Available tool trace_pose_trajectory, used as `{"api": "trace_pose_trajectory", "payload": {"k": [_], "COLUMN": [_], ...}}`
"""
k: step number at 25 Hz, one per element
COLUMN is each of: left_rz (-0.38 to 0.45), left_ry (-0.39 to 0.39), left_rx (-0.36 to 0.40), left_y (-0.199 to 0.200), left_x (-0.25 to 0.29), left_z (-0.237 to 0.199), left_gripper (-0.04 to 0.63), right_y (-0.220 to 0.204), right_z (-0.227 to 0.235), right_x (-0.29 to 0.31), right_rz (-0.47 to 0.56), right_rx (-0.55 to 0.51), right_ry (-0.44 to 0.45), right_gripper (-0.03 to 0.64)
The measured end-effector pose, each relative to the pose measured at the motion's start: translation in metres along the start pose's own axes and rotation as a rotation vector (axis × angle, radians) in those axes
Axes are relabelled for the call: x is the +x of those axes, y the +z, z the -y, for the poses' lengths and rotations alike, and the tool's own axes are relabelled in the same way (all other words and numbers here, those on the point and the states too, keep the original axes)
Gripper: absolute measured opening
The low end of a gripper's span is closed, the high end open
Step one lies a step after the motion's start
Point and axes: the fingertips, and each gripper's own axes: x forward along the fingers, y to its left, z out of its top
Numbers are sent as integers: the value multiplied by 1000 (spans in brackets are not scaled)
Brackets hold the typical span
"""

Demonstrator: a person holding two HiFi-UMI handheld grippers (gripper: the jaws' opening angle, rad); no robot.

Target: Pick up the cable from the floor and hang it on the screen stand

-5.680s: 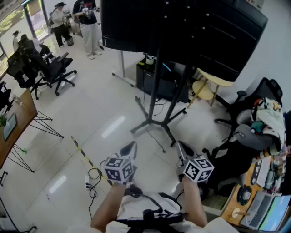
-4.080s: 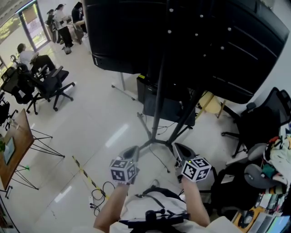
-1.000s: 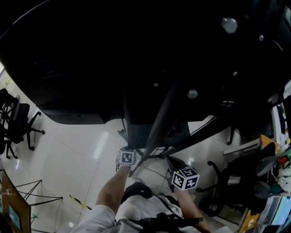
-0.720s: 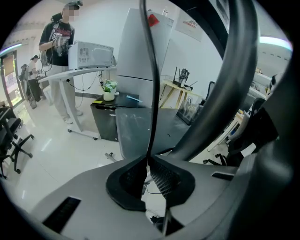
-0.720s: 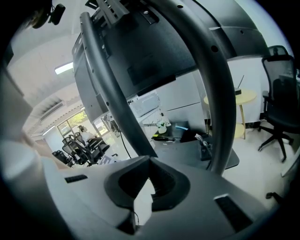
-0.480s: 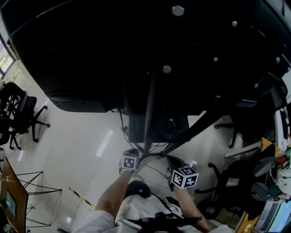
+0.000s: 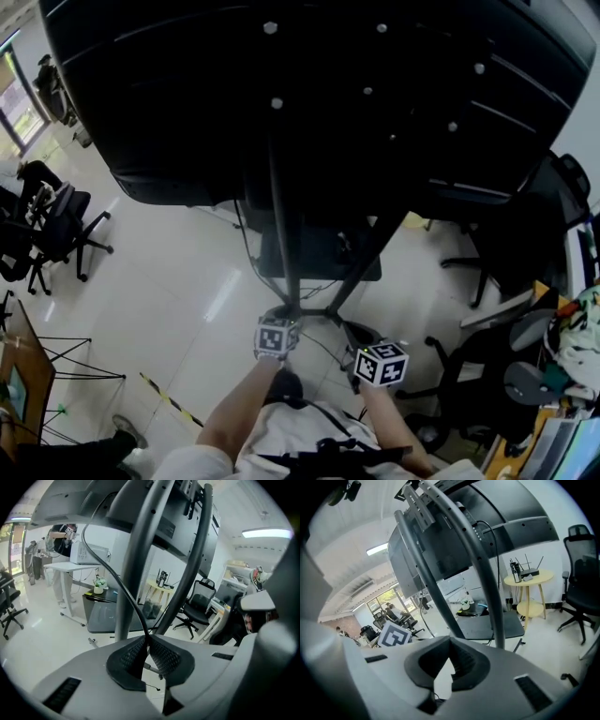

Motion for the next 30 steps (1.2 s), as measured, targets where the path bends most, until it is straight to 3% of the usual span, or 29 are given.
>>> {"api": "trace_pose_trajectory", "payload": {"k": [8, 16, 25, 30], "left_rz": [122, 221, 268, 314], "left_ry": [-81, -177, -193, -280], "left_rx": [22, 48, 116, 100], "left_y": [24, 50, 89, 112], "left_x": [-65, -134, -192, -216], "left_z": [91, 156, 196, 216], "left_gripper": [18, 18, 17, 17], "right_y": [-26, -61, -78, -67], "right_z": [9, 30, 18, 3], "right_x": [-64, -113, -127, -124], "right_rz": [44, 41, 40, 66], "right_rx": [41, 69, 46, 14], "right_ry": [28, 1, 29, 52], "right_gripper": [11, 11, 11, 11]}}
